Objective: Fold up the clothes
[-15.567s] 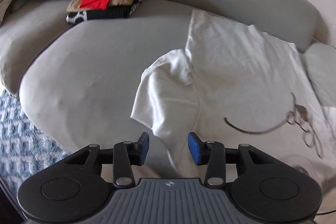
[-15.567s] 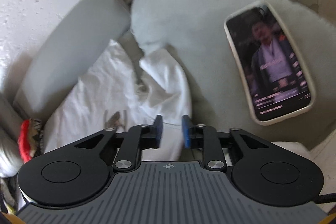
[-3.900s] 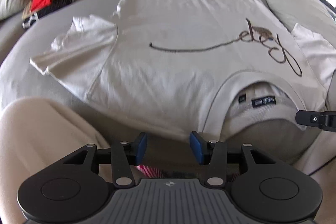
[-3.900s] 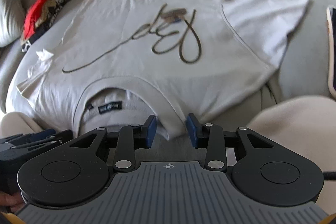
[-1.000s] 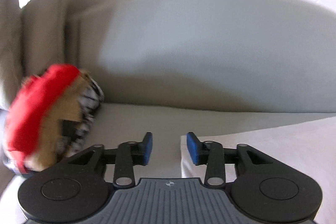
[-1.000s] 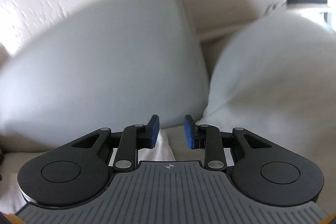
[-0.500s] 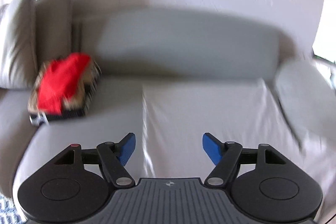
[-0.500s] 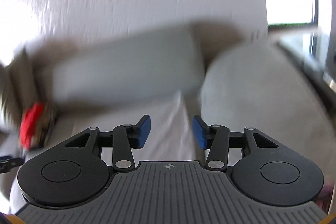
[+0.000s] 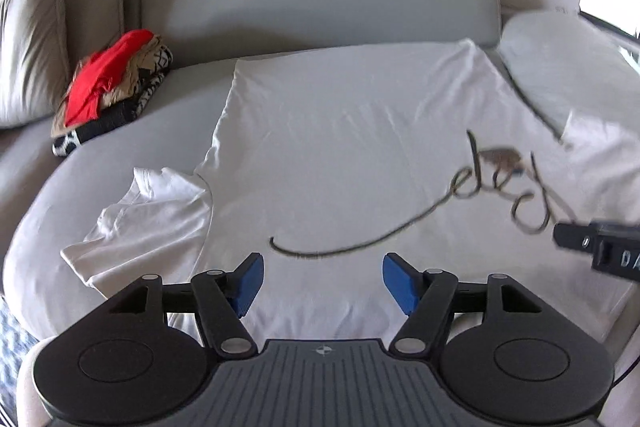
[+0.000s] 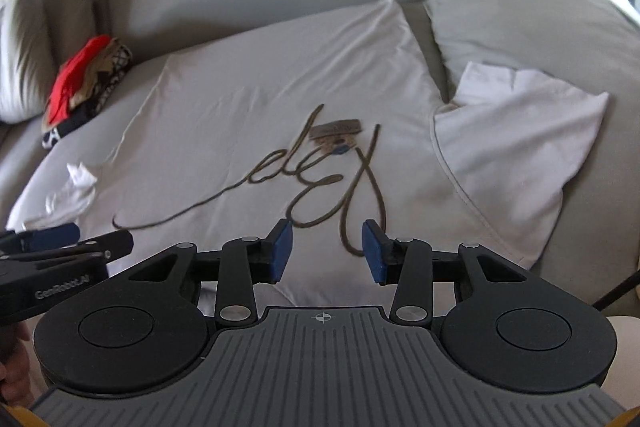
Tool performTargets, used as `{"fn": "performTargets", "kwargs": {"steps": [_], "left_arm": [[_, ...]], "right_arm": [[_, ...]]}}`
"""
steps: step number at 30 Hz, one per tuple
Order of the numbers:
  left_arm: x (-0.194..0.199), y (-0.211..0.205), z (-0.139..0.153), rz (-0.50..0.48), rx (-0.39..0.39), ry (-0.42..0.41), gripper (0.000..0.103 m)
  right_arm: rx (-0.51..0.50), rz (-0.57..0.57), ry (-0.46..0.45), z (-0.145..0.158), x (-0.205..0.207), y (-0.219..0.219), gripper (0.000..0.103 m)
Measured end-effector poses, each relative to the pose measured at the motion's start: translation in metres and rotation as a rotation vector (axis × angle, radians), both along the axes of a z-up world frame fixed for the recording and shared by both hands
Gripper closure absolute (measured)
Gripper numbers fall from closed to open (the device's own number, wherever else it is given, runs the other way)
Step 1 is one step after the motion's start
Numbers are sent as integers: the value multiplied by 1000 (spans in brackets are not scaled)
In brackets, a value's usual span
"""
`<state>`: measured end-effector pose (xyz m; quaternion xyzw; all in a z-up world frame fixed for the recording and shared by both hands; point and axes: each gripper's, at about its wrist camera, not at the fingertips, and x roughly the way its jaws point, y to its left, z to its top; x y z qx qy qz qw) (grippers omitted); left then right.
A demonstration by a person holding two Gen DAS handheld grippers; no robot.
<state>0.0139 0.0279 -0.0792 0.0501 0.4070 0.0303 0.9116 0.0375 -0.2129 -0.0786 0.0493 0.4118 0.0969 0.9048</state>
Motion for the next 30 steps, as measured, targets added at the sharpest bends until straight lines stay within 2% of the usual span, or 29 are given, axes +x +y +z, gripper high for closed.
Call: {"fn": "performTargets", "kwargs": {"steps": [5,8,12,15,17,20,23,24,27,30], "left_arm": [[-3,5,-17,28,-37,75,36],[-8,4,-17,29,-35,81,36],[-16,5,-15,17,-67,136,36],[-28,2,-13,-2,-60,164,37],[-37,3,-8,3,-77,151,38],[-44,6,1,30,-90,83,38],[-44,8,5,68,-69,22,35],[-42,9,4,83,-63,14,35],[-36,13,-5,119,-43,26,36],[-34,13,-18,113,-21,65,36]], "right_arm": [[-25,-43,62,-8,-3,-7,60],[-42,-56,86,-6,-12,-14,59],[-39,-78,154,-6,-29,-23,59],[-10,-101,172,1,-42,-28,60],[7,-97,136,8,-49,-29,60],[39,-66,62,19,-56,-24,61],[35,-29,38,20,-53,-14,74],[28,-19,41,18,-51,-11,75],[19,-6,54,13,-47,-3,75],[4,-3,63,9,-44,1,75]]}}
